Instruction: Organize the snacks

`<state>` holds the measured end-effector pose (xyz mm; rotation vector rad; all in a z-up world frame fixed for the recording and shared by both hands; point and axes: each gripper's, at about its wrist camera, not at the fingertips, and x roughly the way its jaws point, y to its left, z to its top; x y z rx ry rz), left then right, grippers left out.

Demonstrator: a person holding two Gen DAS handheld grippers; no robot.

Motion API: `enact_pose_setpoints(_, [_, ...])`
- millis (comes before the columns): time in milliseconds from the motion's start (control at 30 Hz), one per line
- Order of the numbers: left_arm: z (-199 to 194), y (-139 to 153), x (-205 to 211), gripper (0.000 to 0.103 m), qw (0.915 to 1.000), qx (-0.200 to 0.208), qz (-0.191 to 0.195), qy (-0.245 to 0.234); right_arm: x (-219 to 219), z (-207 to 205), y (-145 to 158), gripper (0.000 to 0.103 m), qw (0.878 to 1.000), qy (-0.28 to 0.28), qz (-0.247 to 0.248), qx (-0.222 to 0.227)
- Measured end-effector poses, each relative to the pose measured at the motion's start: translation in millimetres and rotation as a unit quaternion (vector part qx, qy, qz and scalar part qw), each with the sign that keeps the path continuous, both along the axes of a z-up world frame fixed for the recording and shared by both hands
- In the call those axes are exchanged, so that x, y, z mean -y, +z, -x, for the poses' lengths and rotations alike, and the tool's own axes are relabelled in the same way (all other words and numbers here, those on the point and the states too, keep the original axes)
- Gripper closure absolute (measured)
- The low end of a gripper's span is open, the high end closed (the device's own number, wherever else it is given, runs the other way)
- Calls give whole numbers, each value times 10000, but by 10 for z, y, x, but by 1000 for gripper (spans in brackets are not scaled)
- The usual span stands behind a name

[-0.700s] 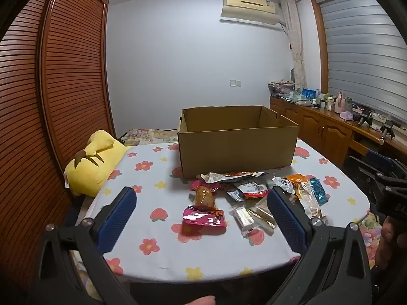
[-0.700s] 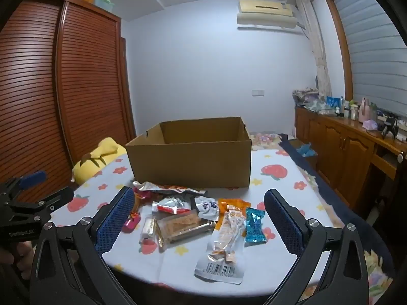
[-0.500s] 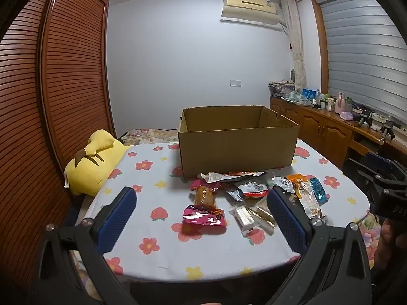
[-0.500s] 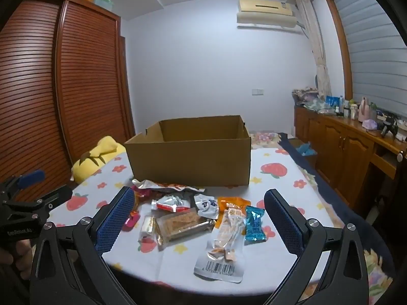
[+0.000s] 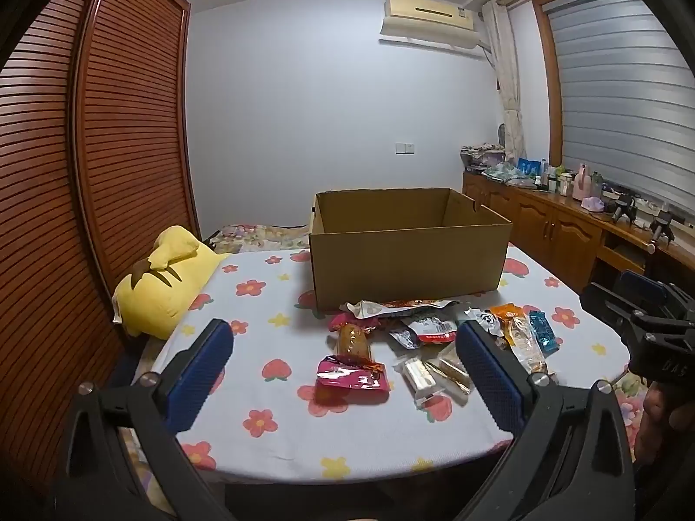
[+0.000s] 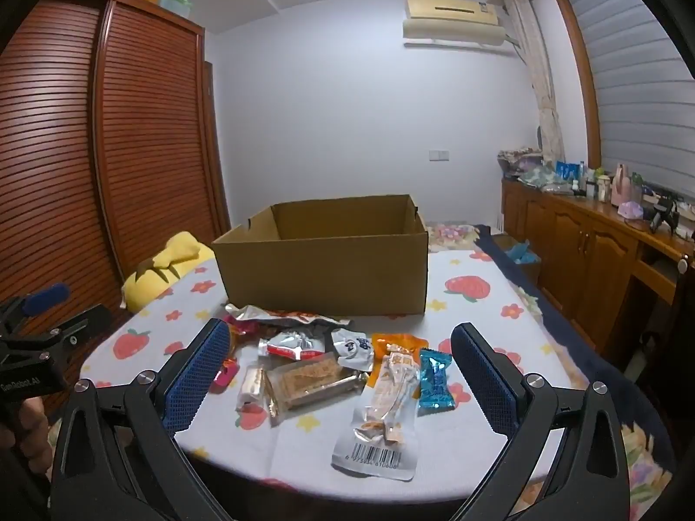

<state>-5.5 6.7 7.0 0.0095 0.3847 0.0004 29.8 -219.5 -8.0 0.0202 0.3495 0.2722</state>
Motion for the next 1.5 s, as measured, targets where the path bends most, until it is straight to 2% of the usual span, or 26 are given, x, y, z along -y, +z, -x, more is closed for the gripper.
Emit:
enact_pose_setpoints(733, [36, 117, 15, 0, 10000, 58, -22, -23, 8, 13, -1, 0, 10000, -6, -4, 14])
enact_pose_setpoints(1500, [66, 112, 38, 0, 10000, 70, -12, -58, 6, 17, -3, 0, 10000, -6, -19, 21])
